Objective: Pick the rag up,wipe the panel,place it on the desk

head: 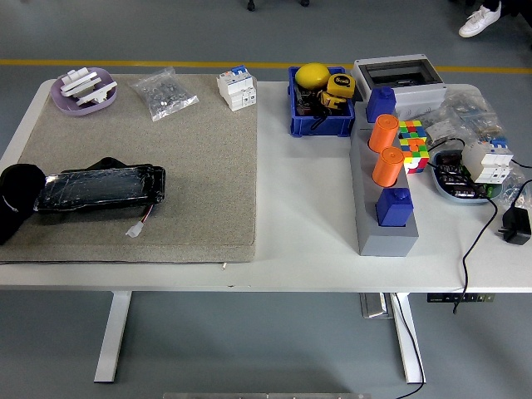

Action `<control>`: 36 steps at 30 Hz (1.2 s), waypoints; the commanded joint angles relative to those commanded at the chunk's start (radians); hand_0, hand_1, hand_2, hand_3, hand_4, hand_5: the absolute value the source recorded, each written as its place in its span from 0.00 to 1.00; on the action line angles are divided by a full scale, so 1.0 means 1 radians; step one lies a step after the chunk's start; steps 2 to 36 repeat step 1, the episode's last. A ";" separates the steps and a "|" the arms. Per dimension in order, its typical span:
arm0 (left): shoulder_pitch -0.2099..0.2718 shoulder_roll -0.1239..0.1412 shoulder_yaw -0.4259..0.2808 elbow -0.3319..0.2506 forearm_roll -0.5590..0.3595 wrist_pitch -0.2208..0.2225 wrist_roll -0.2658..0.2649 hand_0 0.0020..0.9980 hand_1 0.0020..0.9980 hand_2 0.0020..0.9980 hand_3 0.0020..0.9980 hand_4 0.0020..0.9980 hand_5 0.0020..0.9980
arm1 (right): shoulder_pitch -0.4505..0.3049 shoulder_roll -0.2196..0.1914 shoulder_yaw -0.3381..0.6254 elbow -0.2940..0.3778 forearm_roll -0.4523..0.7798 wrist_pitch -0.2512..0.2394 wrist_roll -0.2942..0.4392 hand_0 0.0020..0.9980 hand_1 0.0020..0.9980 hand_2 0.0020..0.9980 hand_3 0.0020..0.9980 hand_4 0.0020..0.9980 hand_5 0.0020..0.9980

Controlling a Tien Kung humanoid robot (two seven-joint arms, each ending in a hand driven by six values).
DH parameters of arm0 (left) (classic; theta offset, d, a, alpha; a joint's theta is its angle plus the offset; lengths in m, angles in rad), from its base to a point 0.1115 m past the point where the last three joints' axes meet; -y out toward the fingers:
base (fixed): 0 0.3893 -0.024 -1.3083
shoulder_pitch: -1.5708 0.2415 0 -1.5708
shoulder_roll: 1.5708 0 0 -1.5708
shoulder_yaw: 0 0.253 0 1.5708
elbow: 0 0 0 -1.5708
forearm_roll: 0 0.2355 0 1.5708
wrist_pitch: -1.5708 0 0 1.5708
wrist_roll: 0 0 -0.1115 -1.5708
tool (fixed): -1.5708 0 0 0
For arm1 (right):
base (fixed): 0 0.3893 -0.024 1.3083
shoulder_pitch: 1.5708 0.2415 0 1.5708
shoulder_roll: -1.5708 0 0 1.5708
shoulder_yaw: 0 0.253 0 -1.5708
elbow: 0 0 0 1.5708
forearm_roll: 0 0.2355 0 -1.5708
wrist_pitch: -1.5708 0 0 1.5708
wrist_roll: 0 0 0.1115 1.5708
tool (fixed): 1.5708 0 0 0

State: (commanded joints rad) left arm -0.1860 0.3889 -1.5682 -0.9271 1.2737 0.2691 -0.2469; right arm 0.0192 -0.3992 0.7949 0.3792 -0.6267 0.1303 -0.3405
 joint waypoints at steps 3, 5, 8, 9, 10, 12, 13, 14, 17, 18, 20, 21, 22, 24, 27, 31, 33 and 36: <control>0.002 -0.004 -0.004 -0.001 -0.003 -0.003 -0.003 0.39 0.60 0.58 0.58 0.76 0.17 | 0.000 0.000 0.000 0.000 0.000 0.000 0.000 0.74 0.63 0.73 0.75 1.00 0.59; 0.002 -0.004 -0.004 -0.001 -0.003 -0.003 -0.003 0.39 0.60 0.58 0.58 0.76 0.17 | 0.000 0.000 0.000 0.000 0.000 0.000 0.000 0.74 0.63 0.73 0.75 1.00 0.59; 0.002 -0.004 -0.004 -0.001 -0.003 -0.003 -0.003 0.39 0.60 0.58 0.58 0.76 0.17 | 0.000 0.000 0.000 0.000 0.000 0.000 0.000 0.74 0.63 0.73 0.75 1.00 0.59; 0.002 -0.004 -0.004 -0.001 -0.003 -0.003 -0.003 0.39 0.60 0.58 0.58 0.76 0.17 | 0.000 0.000 0.000 0.000 0.000 0.000 0.000 0.74 0.63 0.73 0.75 1.00 0.59; 0.002 -0.004 -0.004 -0.001 -0.003 -0.003 -0.003 0.39 0.60 0.58 0.58 0.76 0.17 | 0.000 0.000 0.000 0.000 0.000 0.000 0.000 0.74 0.63 0.73 0.75 1.00 0.59; 0.002 -0.004 -0.004 -0.001 -0.003 -0.003 -0.003 0.39 0.60 0.58 0.58 0.76 0.17 | 0.000 0.000 0.000 0.000 0.000 0.000 0.000 0.74 0.63 0.73 0.75 1.00 0.59; 0.002 -0.004 -0.004 -0.001 -0.003 -0.003 -0.003 0.39 0.60 0.58 0.58 0.76 0.17 | 0.000 0.000 0.000 0.000 0.000 0.000 0.000 0.74 0.63 0.73 0.75 1.00 0.59; 0.002 -0.004 -0.004 -0.001 -0.003 -0.003 -0.003 0.39 0.60 0.58 0.58 0.76 0.17 | 0.000 0.000 0.000 0.000 0.000 0.000 0.000 0.74 0.63 0.73 0.75 1.00 0.59; 0.002 -0.004 -0.004 -0.001 -0.003 -0.003 -0.003 0.39 0.60 0.58 0.58 0.76 0.17 | 0.000 0.000 0.000 0.000 0.000 0.000 0.000 0.74 0.63 0.73 0.75 1.00 0.59; 0.002 -0.004 -0.004 -0.001 -0.003 -0.003 -0.003 0.39 0.60 0.58 0.58 0.76 0.17 | 0.000 0.000 0.000 0.000 0.000 0.000 0.000 0.74 0.63 0.73 0.75 1.00 0.59; 0.002 -0.004 -0.004 -0.001 -0.003 -0.003 -0.003 0.39 0.60 0.58 0.58 0.76 0.17 | 0.000 0.000 0.000 0.000 0.000 0.000 0.000 0.74 0.63 0.73 0.75 1.00 0.59; 0.002 -0.004 -0.004 -0.001 -0.003 -0.003 -0.003 0.39 0.60 0.58 0.58 0.76 0.17 | 0.000 0.000 0.000 0.000 0.000 0.000 0.000 0.74 0.63 0.73 0.75 1.00 0.59; 0.002 -0.004 -0.004 -0.001 -0.003 -0.003 -0.003 0.39 0.60 0.58 0.58 0.76 0.17 | 0.000 0.000 0.000 0.000 0.000 0.000 0.000 0.74 0.63 0.73 0.75 1.00 0.59; 0.002 -0.004 -0.004 -0.001 -0.003 -0.003 -0.003 0.39 0.60 0.58 0.58 0.76 0.17 | 0.000 0.000 0.000 0.000 0.000 0.000 0.000 0.74 0.63 0.73 0.75 1.00 0.59; 0.002 -0.004 -0.004 -0.001 -0.003 -0.003 -0.003 0.39 0.60 0.58 0.58 0.76 0.17 | 0.000 0.000 0.000 0.000 0.000 0.000 0.000 0.74 0.63 0.73 0.75 1.00 0.59; 0.002 -0.004 -0.004 -0.001 -0.003 -0.003 -0.003 0.39 0.60 0.58 0.58 0.76 0.17 | 0.000 0.000 0.000 0.000 0.000 0.000 0.000 0.74 0.63 0.73 0.75 1.00 0.59; 0.002 -0.004 -0.004 -0.001 -0.003 -0.003 -0.003 0.39 0.60 0.58 0.58 0.76 0.17 | 0.000 0.000 0.000 0.000 0.000 0.000 0.000 0.74 0.63 0.73 0.75 1.00 0.59; 0.002 -0.004 -0.004 -0.001 -0.003 -0.003 -0.003 0.39 0.60 0.58 0.58 0.76 0.17 | 0.000 0.000 0.000 0.000 0.000 0.000 0.000 0.74 0.63 0.73 0.75 1.00 0.59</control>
